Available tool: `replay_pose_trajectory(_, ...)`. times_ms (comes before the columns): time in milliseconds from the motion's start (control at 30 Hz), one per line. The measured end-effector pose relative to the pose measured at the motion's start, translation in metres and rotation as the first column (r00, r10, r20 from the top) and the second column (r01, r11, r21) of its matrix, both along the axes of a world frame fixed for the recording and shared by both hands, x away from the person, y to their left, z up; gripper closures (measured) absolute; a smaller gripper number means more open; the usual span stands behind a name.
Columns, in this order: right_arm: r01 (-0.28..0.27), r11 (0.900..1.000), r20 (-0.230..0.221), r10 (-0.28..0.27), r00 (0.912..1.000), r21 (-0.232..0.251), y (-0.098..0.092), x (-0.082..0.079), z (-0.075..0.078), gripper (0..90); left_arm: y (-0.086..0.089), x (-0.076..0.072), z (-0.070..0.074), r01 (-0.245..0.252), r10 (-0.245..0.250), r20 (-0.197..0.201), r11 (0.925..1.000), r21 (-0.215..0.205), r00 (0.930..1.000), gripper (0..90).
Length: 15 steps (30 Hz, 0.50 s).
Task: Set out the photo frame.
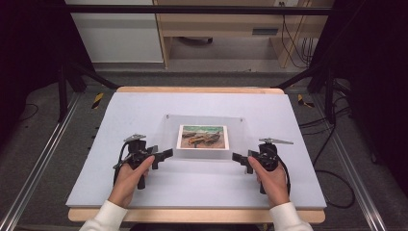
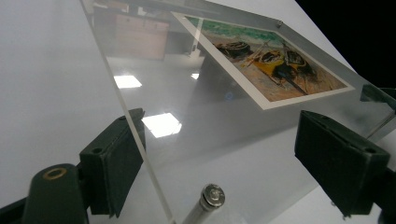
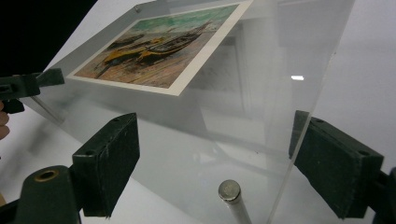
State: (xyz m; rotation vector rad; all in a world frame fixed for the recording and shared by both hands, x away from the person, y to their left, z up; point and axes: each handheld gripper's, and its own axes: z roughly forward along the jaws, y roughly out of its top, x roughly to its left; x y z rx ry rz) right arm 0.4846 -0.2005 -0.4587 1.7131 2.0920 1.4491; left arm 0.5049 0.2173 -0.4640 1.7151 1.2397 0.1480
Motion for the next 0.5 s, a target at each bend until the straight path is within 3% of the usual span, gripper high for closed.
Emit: replay_pose_trajectory(500, -0.001, 1.000, -0.001, 0.001, 1.0000, 0.000, 0.0010, 0.0004, -0.0003, 16.8, 0.0006, 0.0007, -0.0009, 0.004, -0.004, 0.004, 1.0000, -0.007, 1.0000, 15.8)
